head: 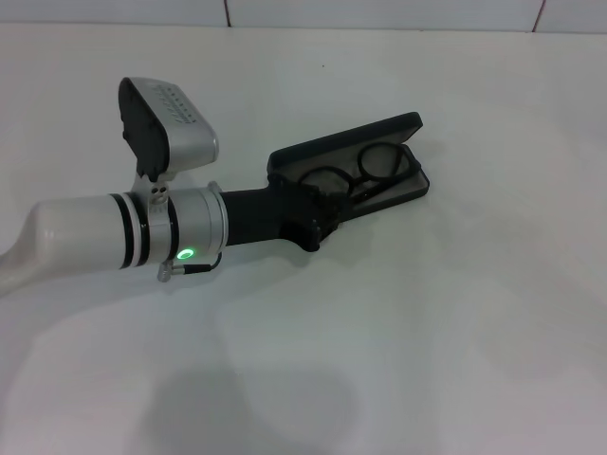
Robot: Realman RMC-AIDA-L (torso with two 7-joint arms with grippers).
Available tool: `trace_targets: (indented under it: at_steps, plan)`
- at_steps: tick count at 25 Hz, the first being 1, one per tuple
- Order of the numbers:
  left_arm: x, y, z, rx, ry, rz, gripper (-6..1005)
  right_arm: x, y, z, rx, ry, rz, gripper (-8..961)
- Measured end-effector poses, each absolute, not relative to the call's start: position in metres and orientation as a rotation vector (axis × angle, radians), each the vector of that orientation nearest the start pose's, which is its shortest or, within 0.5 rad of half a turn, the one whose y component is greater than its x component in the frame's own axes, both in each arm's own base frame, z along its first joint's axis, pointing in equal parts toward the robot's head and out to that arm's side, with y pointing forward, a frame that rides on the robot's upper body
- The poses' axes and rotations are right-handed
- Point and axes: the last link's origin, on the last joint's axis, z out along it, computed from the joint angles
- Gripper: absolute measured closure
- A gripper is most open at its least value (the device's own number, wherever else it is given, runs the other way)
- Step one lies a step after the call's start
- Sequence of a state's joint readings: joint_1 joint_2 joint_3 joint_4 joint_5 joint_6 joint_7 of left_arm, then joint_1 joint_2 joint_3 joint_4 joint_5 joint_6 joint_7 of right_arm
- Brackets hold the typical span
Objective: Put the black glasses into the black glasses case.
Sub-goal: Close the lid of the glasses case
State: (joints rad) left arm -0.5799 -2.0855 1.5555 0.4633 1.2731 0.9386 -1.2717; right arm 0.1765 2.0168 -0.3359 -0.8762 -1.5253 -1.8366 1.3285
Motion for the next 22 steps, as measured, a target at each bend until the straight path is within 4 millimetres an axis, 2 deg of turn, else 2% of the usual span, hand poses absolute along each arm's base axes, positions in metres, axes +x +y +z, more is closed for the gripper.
trace_targets:
  at_steps: [22]
  plan:
    - [-0.246,0.345,-0.103,-2.638,-0.653,-0.485,877,0.323,0.235,0.147,-2.071,0.395,1.101,800]
